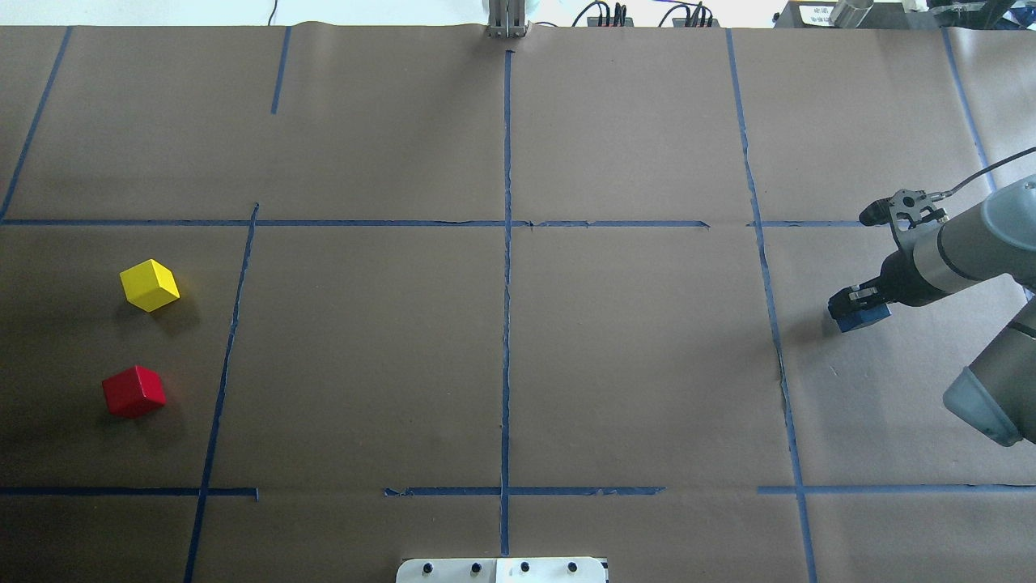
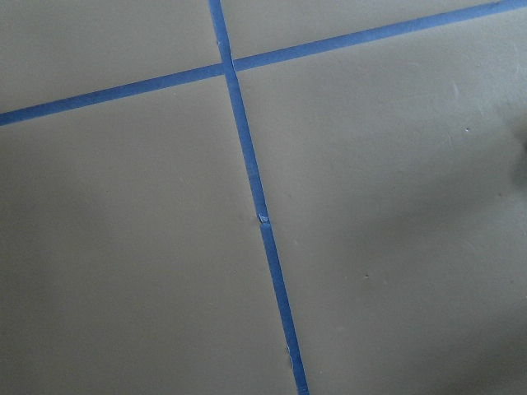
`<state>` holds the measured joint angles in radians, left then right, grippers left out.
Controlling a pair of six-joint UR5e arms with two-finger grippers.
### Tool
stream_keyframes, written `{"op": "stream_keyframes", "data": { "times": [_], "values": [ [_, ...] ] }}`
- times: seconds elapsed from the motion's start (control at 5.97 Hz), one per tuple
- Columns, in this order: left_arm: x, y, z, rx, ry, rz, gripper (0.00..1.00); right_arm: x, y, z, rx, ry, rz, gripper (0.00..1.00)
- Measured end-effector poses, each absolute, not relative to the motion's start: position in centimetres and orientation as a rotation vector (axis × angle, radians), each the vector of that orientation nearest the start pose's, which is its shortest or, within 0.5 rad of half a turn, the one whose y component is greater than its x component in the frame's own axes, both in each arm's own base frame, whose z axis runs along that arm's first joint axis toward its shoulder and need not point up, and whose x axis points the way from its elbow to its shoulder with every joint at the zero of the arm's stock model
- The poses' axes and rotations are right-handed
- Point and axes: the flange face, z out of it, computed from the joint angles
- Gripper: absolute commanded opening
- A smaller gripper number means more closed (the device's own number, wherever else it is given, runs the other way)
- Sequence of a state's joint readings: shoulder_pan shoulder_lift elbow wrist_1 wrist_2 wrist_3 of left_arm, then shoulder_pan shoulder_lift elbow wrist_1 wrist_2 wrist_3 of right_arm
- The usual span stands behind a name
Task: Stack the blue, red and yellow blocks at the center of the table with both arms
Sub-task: 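Carry the blue cube with the right gripper to the table's center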
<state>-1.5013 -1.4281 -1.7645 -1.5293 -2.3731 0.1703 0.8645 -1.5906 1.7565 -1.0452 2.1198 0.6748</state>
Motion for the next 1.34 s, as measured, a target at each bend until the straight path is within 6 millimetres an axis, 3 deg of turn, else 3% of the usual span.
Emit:
{"op": "stream_keyframes", "data": {
  "times": [0.17,0.5,0.67,1.0,1.17,1.34],
  "values": [
    [-3.2,-43.5,63.1,0.051,0.803,0.231,1.00,-27.6,-44.9,48.9,0.218,-0.868,-0.216,0.09],
    [-3.1,-43.5,62.9,0.054,0.802,0.234,1.00,-33.0,-49.5,37.8,0.188,-0.886,-0.150,0.11],
    [-3.1,-43.5,62.8,0.056,0.802,0.234,1.00,-37.6,-50.9,32.3,0.148,-0.856,-0.109,0.12],
    [-3.1,-43.5,62.7,0.057,0.802,0.235,1.00,-49.2,-53.1,23.9,0.094,-0.809,-0.014,0.17],
    [-3.1,-43.5,62.7,0.057,0.802,0.235,1.00,-54.4,-53.5,20.6,0.082,-0.796,0.012,0.17],
    [-3.1,-43.5,62.7,0.057,0.802,0.235,1.00,-58.8,-53.5,18.8,0.080,-0.793,0.041,0.29]
  ]
}}
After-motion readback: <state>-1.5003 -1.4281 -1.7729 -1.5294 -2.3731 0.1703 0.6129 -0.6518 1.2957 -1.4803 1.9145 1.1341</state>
